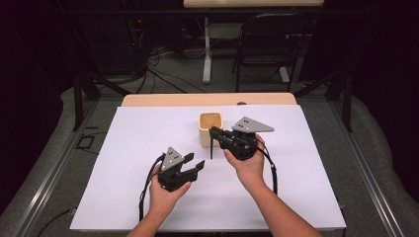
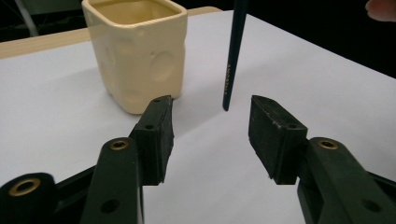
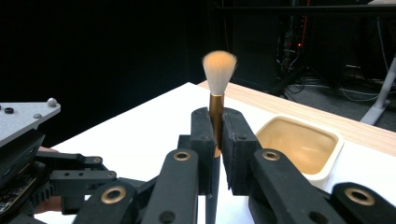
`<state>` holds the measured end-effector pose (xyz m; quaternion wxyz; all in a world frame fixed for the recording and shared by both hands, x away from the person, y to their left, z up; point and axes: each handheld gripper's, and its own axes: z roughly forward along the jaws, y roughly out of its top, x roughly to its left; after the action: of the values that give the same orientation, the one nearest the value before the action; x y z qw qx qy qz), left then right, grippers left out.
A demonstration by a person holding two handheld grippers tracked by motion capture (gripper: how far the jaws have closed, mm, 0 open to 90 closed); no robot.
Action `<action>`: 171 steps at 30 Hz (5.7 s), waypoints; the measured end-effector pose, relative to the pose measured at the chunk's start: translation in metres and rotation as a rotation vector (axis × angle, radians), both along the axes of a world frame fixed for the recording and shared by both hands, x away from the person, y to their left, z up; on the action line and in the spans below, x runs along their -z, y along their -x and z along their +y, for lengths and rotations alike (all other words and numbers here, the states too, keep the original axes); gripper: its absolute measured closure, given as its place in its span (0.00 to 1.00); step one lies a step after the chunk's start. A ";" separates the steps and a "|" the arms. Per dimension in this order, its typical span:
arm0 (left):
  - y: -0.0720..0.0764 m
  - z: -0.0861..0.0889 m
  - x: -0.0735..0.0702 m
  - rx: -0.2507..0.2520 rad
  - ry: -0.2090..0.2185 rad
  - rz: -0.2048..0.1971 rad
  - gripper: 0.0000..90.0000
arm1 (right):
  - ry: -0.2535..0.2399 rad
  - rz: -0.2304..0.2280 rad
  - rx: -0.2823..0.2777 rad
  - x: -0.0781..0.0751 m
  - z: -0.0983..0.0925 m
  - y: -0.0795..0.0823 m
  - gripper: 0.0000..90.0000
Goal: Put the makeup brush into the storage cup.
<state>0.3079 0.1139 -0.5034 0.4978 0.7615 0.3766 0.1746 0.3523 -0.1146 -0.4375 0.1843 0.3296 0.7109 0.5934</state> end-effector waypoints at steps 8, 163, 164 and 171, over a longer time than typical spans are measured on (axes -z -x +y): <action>-0.001 0.007 -0.001 -0.017 0.004 0.008 0.52 | 0.002 -0.014 0.019 -0.005 -0.001 -0.003 0.93; -0.001 0.038 -0.001 -0.106 0.044 0.025 0.46 | 0.099 -0.001 0.214 -0.010 0.017 -0.091 0.93; -0.002 0.038 -0.001 -0.106 0.043 0.024 0.46 | 0.096 0.000 0.215 -0.009 0.018 -0.091 0.93; -0.002 0.038 -0.001 -0.105 0.038 0.027 0.46 | 0.098 0.006 0.221 -0.006 0.017 -0.092 0.93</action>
<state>0.3096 0.1522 -0.5027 0.4975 0.7332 0.4259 0.1831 0.4441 -0.0974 -0.4316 0.2623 0.3981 0.6990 0.5331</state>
